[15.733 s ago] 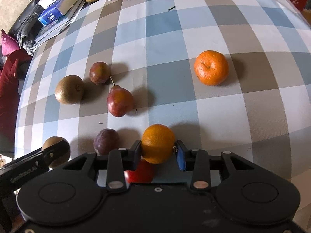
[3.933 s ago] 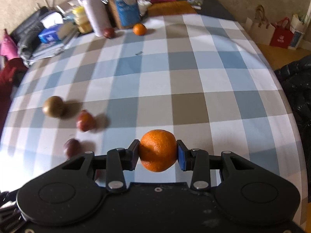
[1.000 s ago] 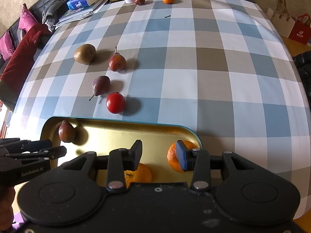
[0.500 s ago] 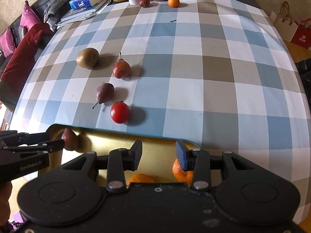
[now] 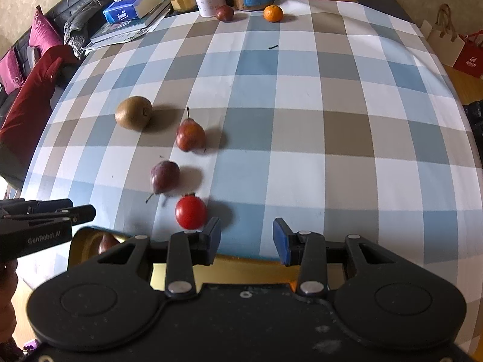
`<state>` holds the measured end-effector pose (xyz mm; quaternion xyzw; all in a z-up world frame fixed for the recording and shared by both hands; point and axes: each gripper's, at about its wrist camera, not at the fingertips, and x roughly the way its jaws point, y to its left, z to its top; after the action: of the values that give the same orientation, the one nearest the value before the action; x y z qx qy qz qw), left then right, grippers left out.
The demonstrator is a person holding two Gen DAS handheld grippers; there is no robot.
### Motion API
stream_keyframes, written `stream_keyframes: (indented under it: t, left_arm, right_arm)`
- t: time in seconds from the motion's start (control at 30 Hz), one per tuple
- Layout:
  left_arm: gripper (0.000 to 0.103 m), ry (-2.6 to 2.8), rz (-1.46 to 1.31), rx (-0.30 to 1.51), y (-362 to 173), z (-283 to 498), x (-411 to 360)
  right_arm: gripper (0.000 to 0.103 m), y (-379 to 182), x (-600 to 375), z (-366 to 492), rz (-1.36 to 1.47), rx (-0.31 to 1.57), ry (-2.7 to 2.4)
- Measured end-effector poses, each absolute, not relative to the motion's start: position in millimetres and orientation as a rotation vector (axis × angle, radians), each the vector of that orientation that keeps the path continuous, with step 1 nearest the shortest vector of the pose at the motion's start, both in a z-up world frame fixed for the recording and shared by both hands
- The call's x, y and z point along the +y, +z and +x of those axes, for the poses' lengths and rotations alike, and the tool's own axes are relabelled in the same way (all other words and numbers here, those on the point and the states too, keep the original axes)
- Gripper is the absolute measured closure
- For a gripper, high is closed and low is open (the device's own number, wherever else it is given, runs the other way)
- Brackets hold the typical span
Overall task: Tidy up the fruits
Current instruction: 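Move both open tools back toward the remaining fruits, then grasp a red pear with the right tool while the left tool approaches a brown kiwi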
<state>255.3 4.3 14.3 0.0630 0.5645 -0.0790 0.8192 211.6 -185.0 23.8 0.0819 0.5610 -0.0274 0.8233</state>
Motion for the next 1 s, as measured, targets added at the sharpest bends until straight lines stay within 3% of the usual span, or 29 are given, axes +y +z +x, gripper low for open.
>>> stream_keyframes:
  t: [0.53,1.0]
  left_arm:
    - [0.055,-0.088,0.059,1.123,23,330,-6]
    - [0.054,0.048,0.01,1.147,-10,401,0]
  right_arm:
    - [0.061,15,-180,258,0.203,1.197,-0.057]
    - [0.061,0,-174,310,0.183,1.212,-0.077]
